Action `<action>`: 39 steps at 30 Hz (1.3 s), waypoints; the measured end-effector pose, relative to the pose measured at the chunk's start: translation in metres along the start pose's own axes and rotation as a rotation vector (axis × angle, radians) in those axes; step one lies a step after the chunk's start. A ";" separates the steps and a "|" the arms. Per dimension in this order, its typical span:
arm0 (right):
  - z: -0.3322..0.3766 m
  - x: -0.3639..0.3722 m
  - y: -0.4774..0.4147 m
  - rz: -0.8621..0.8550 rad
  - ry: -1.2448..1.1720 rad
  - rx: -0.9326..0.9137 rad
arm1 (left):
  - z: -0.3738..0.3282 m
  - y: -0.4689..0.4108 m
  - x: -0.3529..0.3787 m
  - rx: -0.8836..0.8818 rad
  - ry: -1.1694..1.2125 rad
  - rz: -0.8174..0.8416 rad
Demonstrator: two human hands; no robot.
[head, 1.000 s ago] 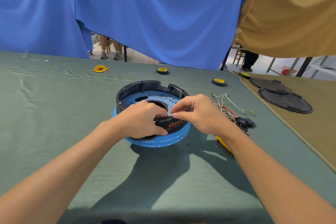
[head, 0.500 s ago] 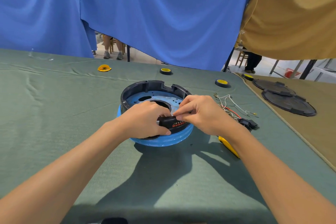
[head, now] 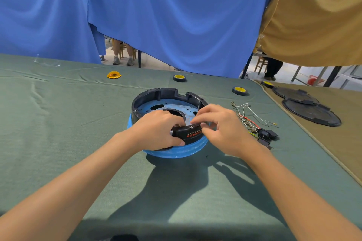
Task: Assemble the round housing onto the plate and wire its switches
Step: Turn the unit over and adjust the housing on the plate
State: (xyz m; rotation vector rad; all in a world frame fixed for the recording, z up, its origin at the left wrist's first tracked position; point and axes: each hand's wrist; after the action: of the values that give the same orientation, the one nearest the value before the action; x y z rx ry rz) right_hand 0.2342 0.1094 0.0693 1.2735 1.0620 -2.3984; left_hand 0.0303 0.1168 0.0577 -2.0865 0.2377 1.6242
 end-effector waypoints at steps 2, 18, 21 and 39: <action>0.000 0.000 0.002 0.062 0.047 -0.006 | 0.000 -0.001 0.001 0.007 -0.002 -0.007; -0.013 0.023 0.011 -0.117 -0.054 -0.044 | 0.053 0.019 0.003 -0.890 0.655 -0.383; -0.014 0.022 0.012 -0.115 -0.071 -0.012 | 0.041 0.021 0.000 -0.732 0.451 -0.508; 0.006 0.025 0.025 -0.479 -0.707 0.821 | -0.024 0.015 0.030 0.099 -0.164 -0.396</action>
State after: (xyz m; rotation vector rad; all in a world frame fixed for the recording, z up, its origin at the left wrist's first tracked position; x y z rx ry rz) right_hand 0.2279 0.0908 0.0390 0.1714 0.1534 -3.4119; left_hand 0.0528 0.0968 0.0299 -1.7774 -0.1398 1.4946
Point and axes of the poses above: each hand's wrist, its own y-axis away from the middle knuckle, its own x-axis out of the palm, z = x × y, and after that the axes turned 3 degrees about -x, right-handed
